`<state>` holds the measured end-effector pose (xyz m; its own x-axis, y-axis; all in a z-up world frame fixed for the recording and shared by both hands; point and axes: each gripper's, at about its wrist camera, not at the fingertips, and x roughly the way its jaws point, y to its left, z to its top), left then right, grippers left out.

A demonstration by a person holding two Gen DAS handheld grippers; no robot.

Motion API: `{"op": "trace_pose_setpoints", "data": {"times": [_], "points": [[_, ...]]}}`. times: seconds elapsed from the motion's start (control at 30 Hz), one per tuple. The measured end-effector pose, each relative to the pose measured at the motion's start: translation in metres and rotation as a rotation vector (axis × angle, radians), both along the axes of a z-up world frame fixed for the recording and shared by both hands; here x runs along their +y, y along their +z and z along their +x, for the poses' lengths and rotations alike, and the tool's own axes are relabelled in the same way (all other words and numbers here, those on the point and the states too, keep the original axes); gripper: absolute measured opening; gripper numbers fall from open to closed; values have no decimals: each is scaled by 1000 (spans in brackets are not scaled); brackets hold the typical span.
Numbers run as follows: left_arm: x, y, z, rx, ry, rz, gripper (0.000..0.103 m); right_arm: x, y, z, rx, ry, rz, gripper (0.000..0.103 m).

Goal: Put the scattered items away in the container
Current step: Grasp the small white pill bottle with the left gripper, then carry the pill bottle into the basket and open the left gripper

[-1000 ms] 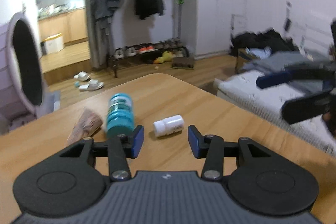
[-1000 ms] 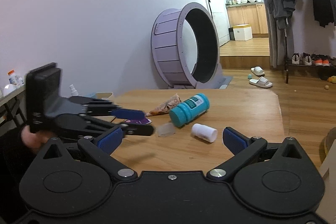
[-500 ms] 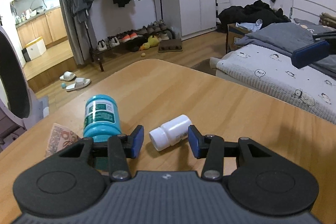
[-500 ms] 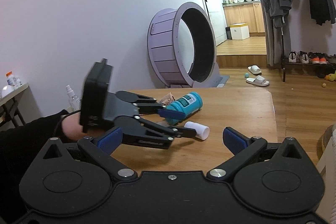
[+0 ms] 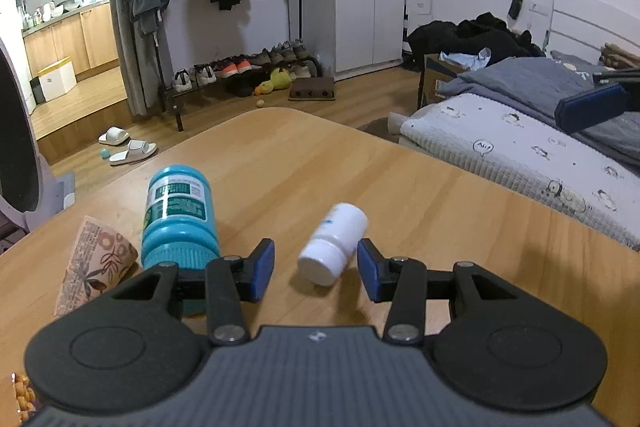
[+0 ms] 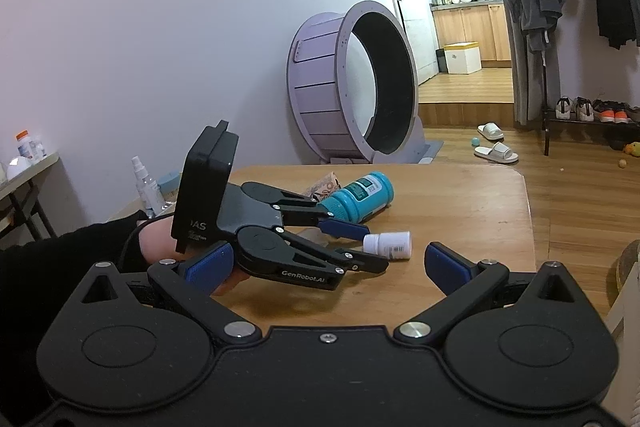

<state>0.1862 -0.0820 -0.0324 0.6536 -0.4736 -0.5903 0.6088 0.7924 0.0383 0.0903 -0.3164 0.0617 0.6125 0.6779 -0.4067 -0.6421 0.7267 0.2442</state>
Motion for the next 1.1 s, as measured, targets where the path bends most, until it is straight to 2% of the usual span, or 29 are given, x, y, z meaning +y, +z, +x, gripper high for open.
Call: {"op": "trace_pose_setpoints", "data": {"times": [0.03, 0.13, 0.2, 0.37, 0.57, 0.8, 0.97, 1.1], "points": [[-1, 0, 2, 3, -6, -2, 39, 0, 0, 0, -1, -1, 1, 103], [-5, -3, 2, 29, -33, 4, 34, 0, -1, 1, 2, 0, -1, 103], [-5, -7, -2, 27, -40, 7, 24, -1, -1, 0, 1, 4, -2, 103], [11, 0, -16, 13, -3, -70, 23, -1, 0, 0, -1, 6, 1, 103], [26, 20, -49, -66, 56, -95, 23, 0, 2, -2, -6, 14, 10, 103], [61, 54, -104, -141, 181, -82, 23, 12, 3, -3, -5, 44, 13, 103], [103, 74, -143, -175, 322, -84, 23, 31, 6, -7, -14, 93, 37, 103], [138, 88, -164, -170, 445, -61, 23, 52, 8, -12, -19, 147, 49, 103]]}}
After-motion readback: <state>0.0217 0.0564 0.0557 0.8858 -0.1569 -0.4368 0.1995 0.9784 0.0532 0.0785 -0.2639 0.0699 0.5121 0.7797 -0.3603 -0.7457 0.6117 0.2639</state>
